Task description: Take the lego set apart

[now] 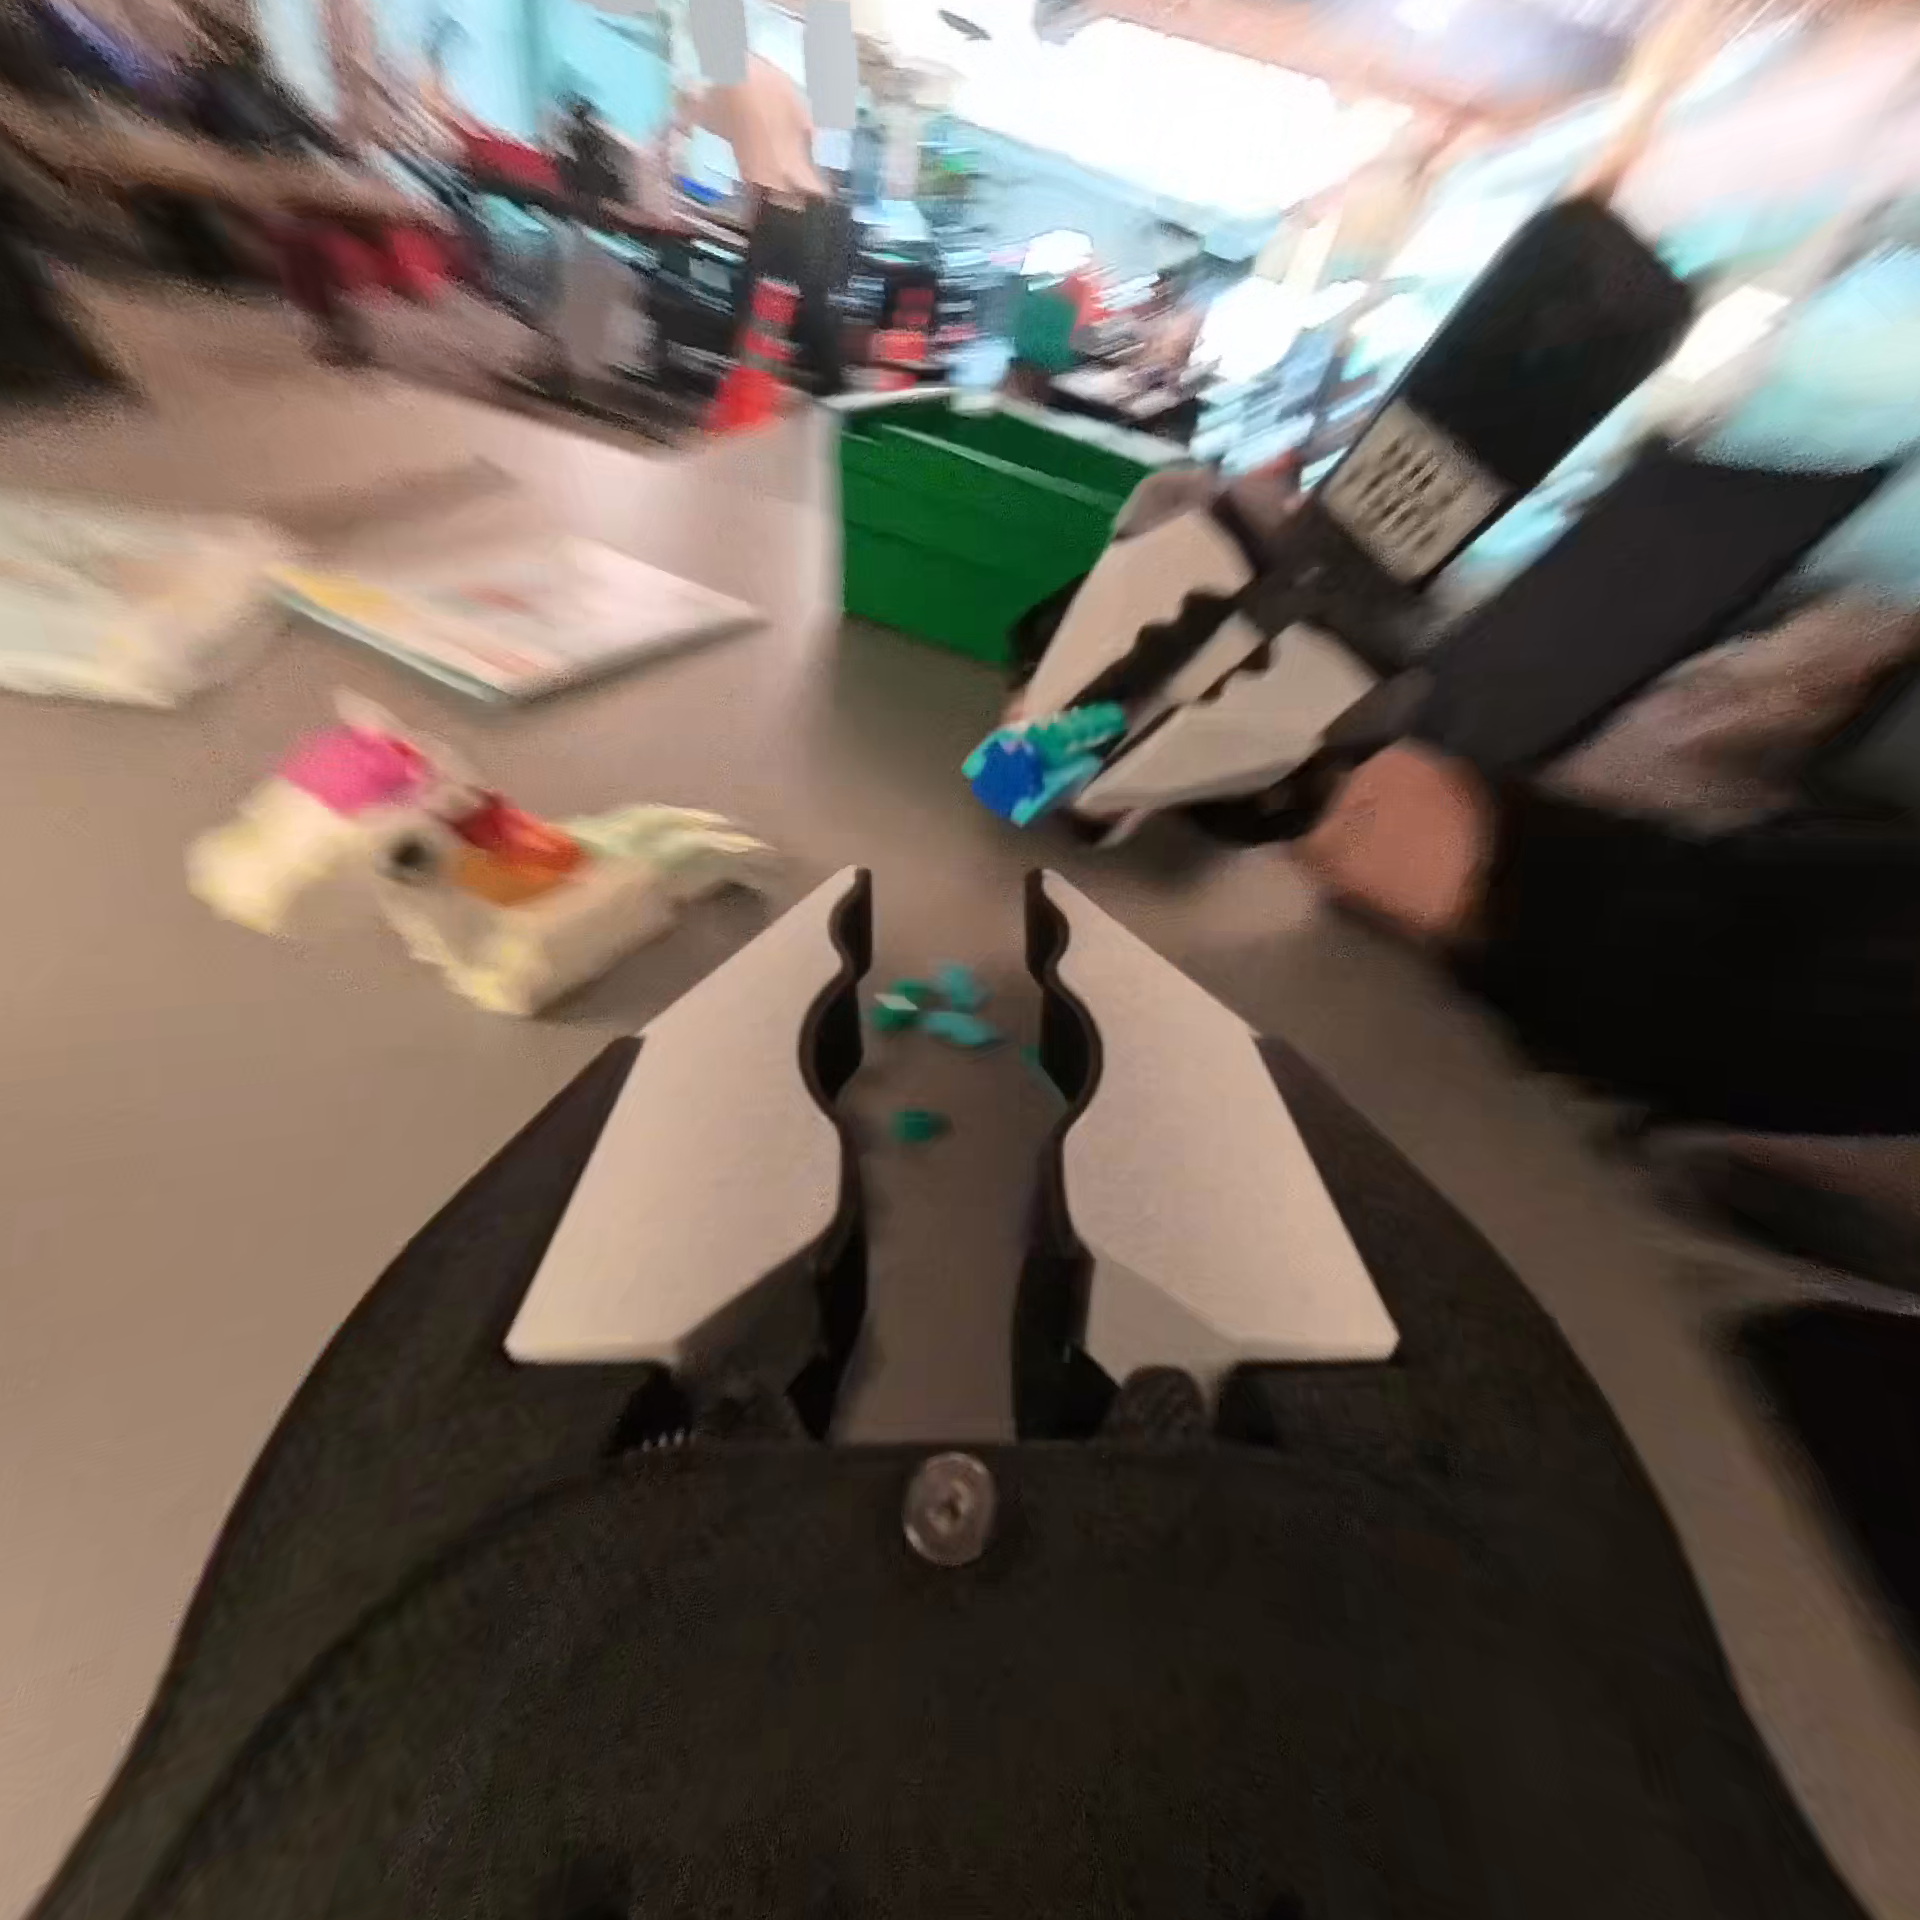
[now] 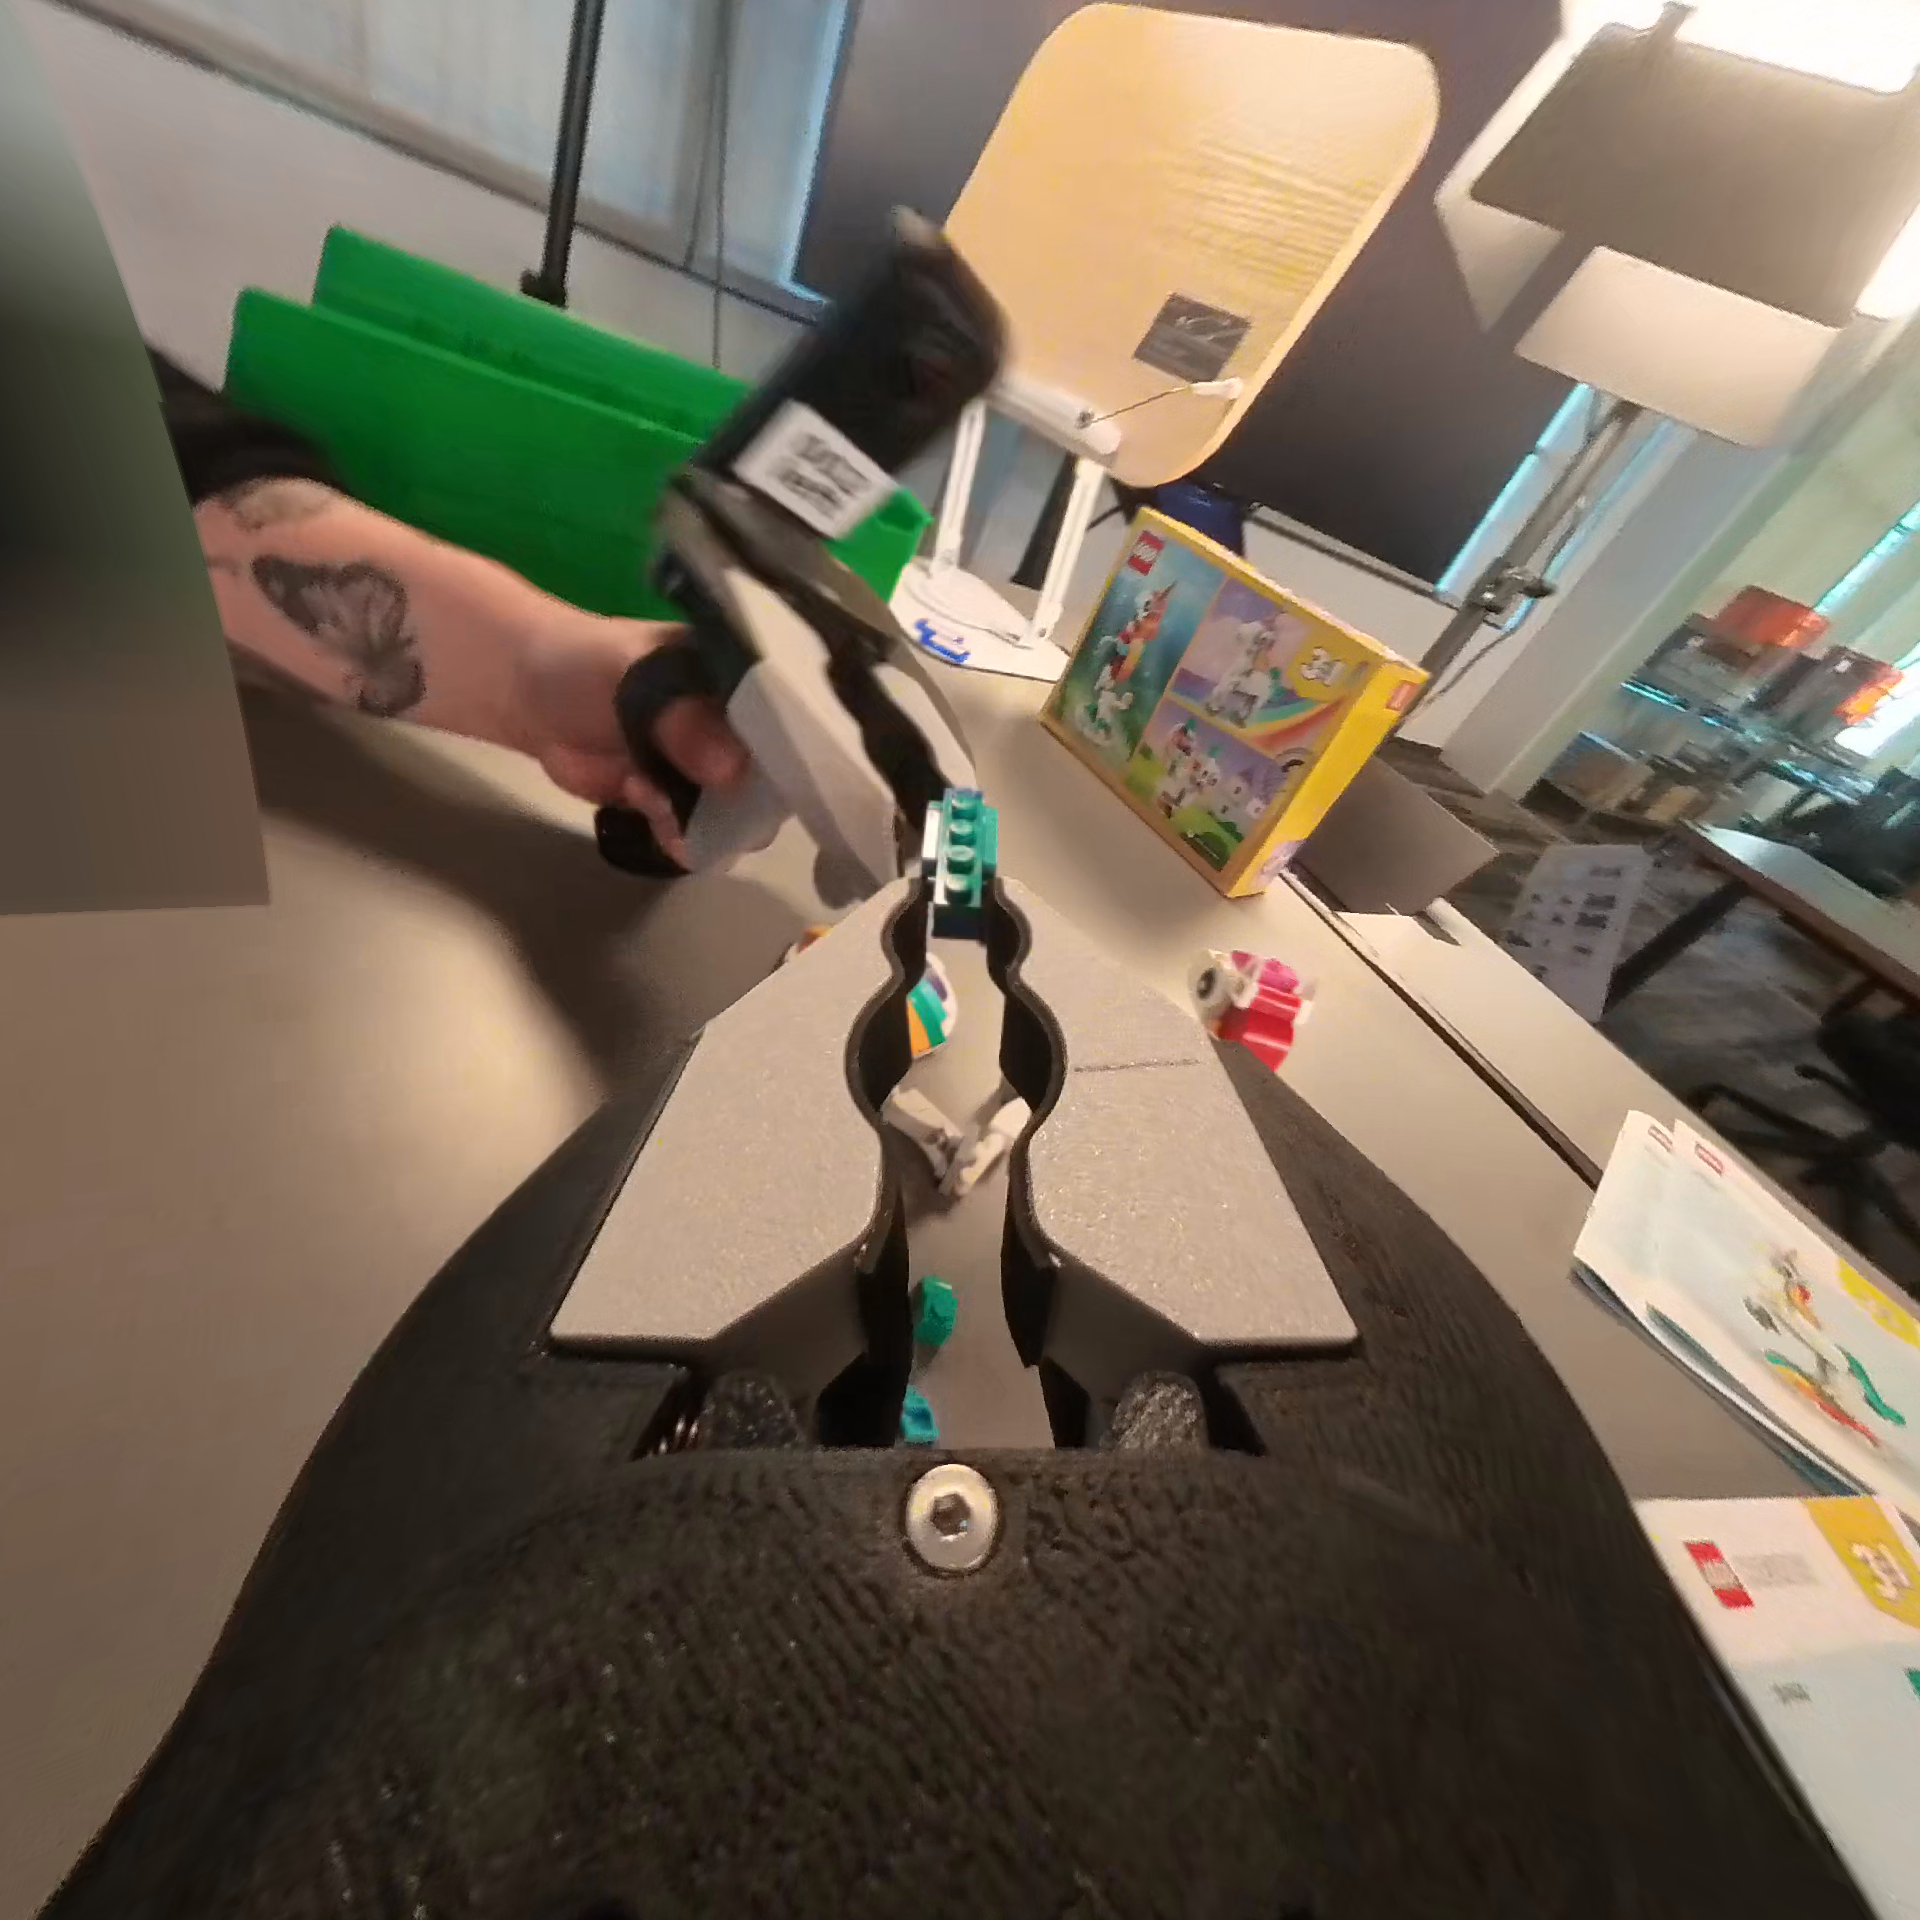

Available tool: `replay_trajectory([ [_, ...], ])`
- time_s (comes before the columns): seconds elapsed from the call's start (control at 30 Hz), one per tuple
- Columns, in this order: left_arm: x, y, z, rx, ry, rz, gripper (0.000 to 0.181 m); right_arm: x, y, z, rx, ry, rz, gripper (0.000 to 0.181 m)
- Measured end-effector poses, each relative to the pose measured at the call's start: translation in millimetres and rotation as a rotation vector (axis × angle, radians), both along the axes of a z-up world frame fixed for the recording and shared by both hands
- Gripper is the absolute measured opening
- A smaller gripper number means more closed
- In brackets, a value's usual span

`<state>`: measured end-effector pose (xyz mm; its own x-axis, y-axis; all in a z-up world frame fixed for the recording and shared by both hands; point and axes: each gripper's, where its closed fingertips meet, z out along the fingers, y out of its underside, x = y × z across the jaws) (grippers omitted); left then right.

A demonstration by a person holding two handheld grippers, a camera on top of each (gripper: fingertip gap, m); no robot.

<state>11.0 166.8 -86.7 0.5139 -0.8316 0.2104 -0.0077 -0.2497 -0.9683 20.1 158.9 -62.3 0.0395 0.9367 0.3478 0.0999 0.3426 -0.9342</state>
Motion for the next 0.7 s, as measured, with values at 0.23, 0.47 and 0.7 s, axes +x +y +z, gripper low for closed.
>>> replay_trajectory([
  [0.23,-16,1,9,1.103,1.019,0.404,0.037,-4,8,-2,-0.311,-0.003,-0.002,0.009],
  [0.47,3,-4,4,1.299,1.110,0.421,0.016,-11,5,-17,-0.530,-0.044,0.054,0.009],
  [0.7,-4,3,-6,1.283,1.202,0.400,0.011,-12,9,-28,-0.514,-0.103,0.015,0.009],
])
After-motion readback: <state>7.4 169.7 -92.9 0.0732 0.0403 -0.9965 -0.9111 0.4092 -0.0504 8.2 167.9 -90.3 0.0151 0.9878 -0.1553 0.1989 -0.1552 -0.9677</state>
